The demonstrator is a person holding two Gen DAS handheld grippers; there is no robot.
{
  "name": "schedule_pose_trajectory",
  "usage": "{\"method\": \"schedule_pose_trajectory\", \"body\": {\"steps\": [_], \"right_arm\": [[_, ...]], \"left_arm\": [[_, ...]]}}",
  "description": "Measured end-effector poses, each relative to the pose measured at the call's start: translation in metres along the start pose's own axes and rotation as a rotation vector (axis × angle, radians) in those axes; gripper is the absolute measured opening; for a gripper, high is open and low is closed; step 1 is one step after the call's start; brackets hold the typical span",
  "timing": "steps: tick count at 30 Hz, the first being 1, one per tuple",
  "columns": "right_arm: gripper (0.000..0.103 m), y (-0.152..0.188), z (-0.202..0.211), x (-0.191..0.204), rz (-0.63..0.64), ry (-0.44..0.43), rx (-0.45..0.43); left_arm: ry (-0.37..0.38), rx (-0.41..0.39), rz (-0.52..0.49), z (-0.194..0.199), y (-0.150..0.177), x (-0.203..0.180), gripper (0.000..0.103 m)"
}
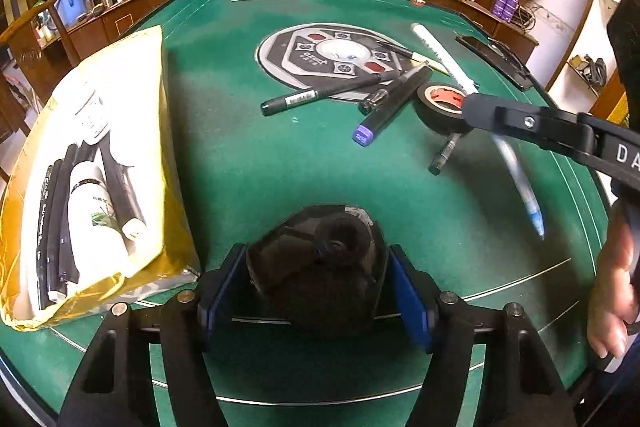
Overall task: Organize rigid objects
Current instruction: 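Grasp and lift the black funnel-shaped part with the left gripper while the right gripper holds the pen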
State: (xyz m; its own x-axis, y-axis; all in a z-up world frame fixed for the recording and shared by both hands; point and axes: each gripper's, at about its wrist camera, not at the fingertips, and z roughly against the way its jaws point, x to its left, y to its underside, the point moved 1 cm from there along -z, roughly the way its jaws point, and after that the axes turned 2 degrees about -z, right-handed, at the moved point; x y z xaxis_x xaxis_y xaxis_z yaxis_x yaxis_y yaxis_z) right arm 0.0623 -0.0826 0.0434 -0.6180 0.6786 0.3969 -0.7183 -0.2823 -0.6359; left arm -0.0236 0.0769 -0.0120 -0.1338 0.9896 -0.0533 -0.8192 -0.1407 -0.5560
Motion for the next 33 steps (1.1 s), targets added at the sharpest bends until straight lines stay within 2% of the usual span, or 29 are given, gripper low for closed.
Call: {"method": "schedule_pose_trajectory", "body": {"steps": [13, 21, 33], "right_arm": [[0.007, 0.001, -0.003, 0.003, 0.018, 0.001, 0.004], [0.007, 0.003, -0.010, 0.006, -0.009, -0.011, 0.030], [0.007, 0.004, -0.013, 0.051, 0.011, -0.111, 0.061]], "left_arm": [[0.005, -0.182, 0.031, 0.040, 0.002, -0.001, 0.073], [0.007, -0.248, 0.080, 0.065, 0.004, 0.019, 0.073], [-0.018, -0.319, 0.139, 0.093, 0.011, 0.048, 0.073]]}}
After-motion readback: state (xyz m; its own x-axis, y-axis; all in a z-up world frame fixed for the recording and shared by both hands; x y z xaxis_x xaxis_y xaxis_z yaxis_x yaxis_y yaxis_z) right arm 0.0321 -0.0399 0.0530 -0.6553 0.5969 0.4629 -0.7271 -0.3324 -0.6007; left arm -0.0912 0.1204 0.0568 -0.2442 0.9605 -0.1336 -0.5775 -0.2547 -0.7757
